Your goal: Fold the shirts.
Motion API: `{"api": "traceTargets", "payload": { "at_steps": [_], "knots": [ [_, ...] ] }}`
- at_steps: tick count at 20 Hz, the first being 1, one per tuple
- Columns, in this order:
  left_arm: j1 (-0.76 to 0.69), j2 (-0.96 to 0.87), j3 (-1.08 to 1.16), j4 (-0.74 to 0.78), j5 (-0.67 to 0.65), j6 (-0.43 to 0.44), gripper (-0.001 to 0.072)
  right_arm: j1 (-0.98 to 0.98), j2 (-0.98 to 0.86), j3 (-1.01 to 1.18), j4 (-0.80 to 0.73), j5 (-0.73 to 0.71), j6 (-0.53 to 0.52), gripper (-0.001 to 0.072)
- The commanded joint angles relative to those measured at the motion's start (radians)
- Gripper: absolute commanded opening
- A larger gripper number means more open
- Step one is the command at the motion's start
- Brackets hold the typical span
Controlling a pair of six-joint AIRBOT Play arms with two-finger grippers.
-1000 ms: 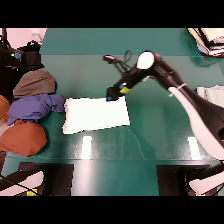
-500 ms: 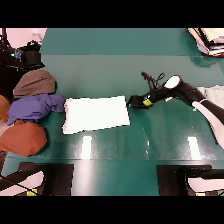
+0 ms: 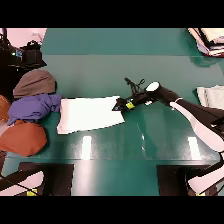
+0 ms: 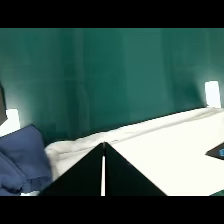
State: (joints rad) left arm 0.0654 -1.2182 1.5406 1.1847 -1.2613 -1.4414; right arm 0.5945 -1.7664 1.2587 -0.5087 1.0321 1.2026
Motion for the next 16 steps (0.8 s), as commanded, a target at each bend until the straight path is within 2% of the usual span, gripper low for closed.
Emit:
{"api": "traceTargets", "payload": {
  "at_steps": [1, 5, 10, 16],
  "knots": [
    [-0.045, 0.001, 0.001, -0.033, 0.016, 0.002, 0.0021, -0.002, -0.012, 0.083, -0.01, 0.011, -0.014, 0.0017],
    [-0.187, 0.001, 0.001, -0.033, 0.024, 0.002, 0.0021, -0.187, 0.106, 0.091, -0.051, 0.05, -0.014, 0.0017],
    [-0.32, 0.001, 0.001, -0.034, 0.07, 0.0, 0.0021, -0.576, 0.307, 0.091, -0.265, 0.108, 0.039, 0.0017],
    [-0.428, 0.001, 0.001, -0.034, 0.172, -0.002, 0.0021, -1.097, 0.417, 0.091, -0.277, 0.105, 0.038, 0.0017]
  ]
}}
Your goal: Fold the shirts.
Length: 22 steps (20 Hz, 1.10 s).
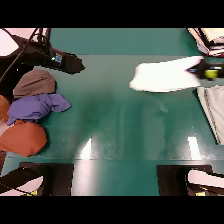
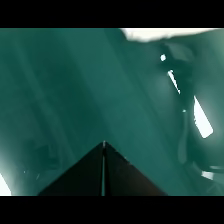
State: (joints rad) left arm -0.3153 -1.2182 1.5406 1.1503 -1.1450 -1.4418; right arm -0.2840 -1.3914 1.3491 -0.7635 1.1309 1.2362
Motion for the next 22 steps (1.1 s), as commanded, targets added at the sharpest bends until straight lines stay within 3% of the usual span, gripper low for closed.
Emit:
{"api": "traceTargets", "payload": {
  "at_steps": [1, 7, 12, 19, 22],
  "knots": [
    [-0.056, 0.001, 0.001, 0.0, 0.076, -0.002, 0.0021, -0.28, 0.042, 0.0, -0.023, 0.006, 0.004, 0.0017],
    [-0.065, 0.001, 0.001, -0.009, 0.115, -0.003, 0.0021, -0.48, 0.04, 0.003, -0.01, -0.04, 0.004, 0.0017],
    [-0.065, 0.001, 0.001, -0.009, 0.113, -0.01, 0.0022, -0.482, 0.04, 0.05, 0.147, -0.04, -0.011, 0.0017],
    [-0.065, 0.001, 0.001, -0.006, 0.104, -0.009, 0.0022, -0.524, 0.063, 0.227, 0.12, 0.076, -0.01, 0.0017],
    [-0.065, 0.001, 0.001, -0.006, 0.102, -0.008, 0.0022, -0.557, 0.092, 0.224, -0.035, 0.134, 0.021, 0.0017]
  ]
}}
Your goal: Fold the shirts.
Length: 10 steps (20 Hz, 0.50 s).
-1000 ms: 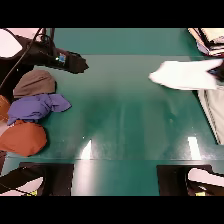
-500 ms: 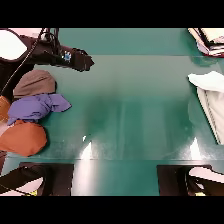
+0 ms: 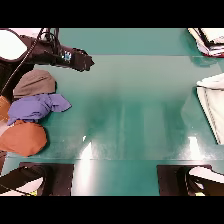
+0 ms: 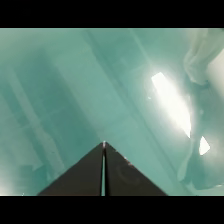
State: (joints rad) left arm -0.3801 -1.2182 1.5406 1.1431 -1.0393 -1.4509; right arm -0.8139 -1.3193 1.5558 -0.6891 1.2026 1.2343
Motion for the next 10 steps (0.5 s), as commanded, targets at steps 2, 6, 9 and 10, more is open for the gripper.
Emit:
{"api": "traceTargets", "payload": {
  "at_steps": [2, 6, 9, 10],
  "knots": [
    [0.0, 0.001, 0.001, 0.002, -0.01, 0.002, 0.0022, -0.048, 0.054, -0.019, -0.203, 0.08, 0.031, 0.0017],
    [0.0, 0.001, 0.001, 0.002, -0.021, 0.008, 0.0022, -0.1, 0.134, -0.186, -0.371, 0.103, 0.04, 0.0022],
    [0.0, 0.001, 0.001, 0.002, -0.024, 0.012, 0.0022, -0.153, 0.184, -0.299, -0.478, 0.111, 0.041, 0.0149],
    [0.0, 0.001, 0.001, 0.003, -0.024, 0.012, 0.0022, -0.174, 0.198, -0.328, -0.499, 0.112, 0.041, 0.0164]
  ]
}}
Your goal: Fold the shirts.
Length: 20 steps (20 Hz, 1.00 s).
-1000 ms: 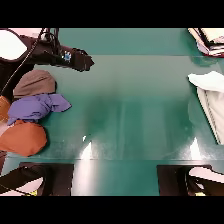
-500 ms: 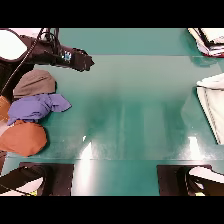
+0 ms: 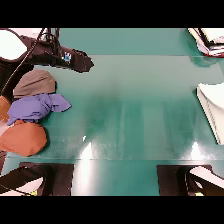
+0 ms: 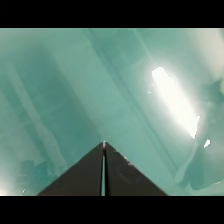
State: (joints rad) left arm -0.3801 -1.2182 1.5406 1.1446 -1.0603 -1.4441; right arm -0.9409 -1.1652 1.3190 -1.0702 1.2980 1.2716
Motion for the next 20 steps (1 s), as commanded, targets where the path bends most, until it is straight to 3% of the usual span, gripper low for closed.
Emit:
{"api": "traceTargets", "payload": {
  "at_steps": [1, 3, 4, 9, 12, 15, 16, 18, 20],
  "knots": [
    [0.0, 0.001, 0.001, 0.002, -0.003, 0.005, 0.0022, -0.071, 0.054, -0.113, -0.134, 0.021, 0.003, 0.0246],
    [0.0, 0.001, 0.001, 0.003, -0.003, 0.005, 0.0022, -0.113, 0.07, -0.143, -0.135, 0.019, 0.003, 0.0419],
    [0.0, 0.001, 0.001, 0.003, -0.004, 0.005, 0.0022, -0.124, 0.075, -0.151, -0.133, 0.017, 0.003, 0.0469],
    [0.0, 0.001, 0.001, 0.003, -0.003, 0.005, 0.0022, -0.024, 0.076, -0.103, 0.01, 0.012, 0.003, 0.0467],
    [0.0, 0.001, 0.001, 0.001, -0.012, 0.004, 0.0022, 0.165, 0.076, -0.061, 0.137, 0.019, 0.003, 0.0447],
    [0.0, 0.001, 0.001, -0.001, 0.015, 0.004, 0.0022, 0.417, 0.076, -0.026, 0.158, 0.011, 0.003, 0.0444],
    [0.0, 0.001, 0.001, -0.001, 0.029, 0.004, 0.0022, 0.494, 0.076, -0.019, 0.154, 0.008, 0.003, 0.0413],
    [0.0, 0.001, 0.001, -0.001, 0.049, 0.005, 0.0022, 0.636, 0.076, -0.015, 0.151, -0.005, 0.002, 0.0046],
    [0.0, 0.001, 0.001, -0.001, 0.065, 0.004, 0.0022, 0.739, 0.076, -0.016, 0.151, -0.019, 0.002, 0.0017]
  ]
}}
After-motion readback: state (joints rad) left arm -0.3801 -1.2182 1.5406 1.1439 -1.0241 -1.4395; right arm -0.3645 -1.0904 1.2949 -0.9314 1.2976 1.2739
